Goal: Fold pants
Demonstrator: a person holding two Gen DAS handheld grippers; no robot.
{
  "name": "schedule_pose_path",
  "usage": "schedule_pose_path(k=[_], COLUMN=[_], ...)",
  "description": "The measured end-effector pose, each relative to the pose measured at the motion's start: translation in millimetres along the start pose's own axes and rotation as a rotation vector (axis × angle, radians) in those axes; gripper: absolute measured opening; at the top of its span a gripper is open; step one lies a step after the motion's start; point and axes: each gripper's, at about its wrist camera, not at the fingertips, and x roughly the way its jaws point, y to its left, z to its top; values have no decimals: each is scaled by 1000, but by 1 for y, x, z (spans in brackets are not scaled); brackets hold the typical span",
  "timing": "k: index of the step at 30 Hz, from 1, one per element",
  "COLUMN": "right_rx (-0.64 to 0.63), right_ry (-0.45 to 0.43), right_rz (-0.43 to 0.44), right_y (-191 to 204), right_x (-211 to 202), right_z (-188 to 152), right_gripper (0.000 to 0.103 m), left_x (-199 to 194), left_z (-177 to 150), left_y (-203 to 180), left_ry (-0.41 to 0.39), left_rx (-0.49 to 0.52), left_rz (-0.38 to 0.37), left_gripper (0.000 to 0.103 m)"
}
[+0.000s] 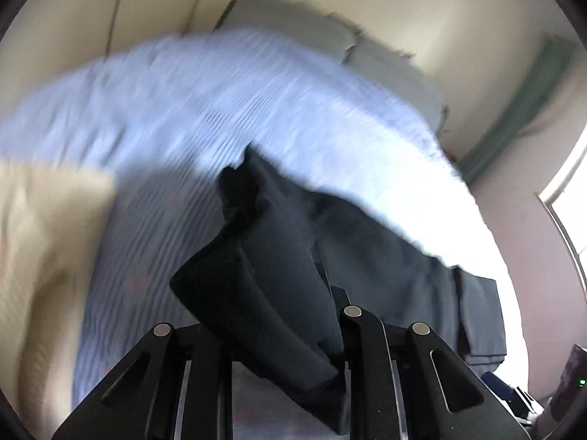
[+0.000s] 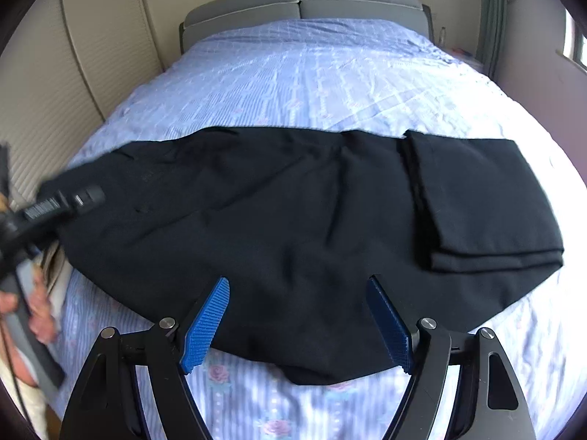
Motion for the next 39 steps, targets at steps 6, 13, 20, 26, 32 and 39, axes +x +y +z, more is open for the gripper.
schedule_pose_path(k=[6,13,20,26,32,39], right_rx=[-23,56,96,307,361,362], right_ry=[-29,-190,-198,-171,-105,-78], right_rz=[-69,-216,-377,-391,-403,-363], right_y=[-50,-167,-262,-348,-376,-375], right_x=[-46,-113,-118,-111,-92,-75], right_z=[32,50,30,-5,-41,-54], right_gripper=[78,78,78,78,78,78], left_x=[-37,-35,27,90,121,52], left_z=[22,10,-31,-106,-171,-156], left_y=[-119,-269,-385,-448,-471,-428], left_ry=[-139,-181,-81,102,274,194], left_rx=[281,524,575,646,772,775], left_rz=[-20,-61,-160,-274,-260,-416], left_gripper=[21,20,19,19,31,79])
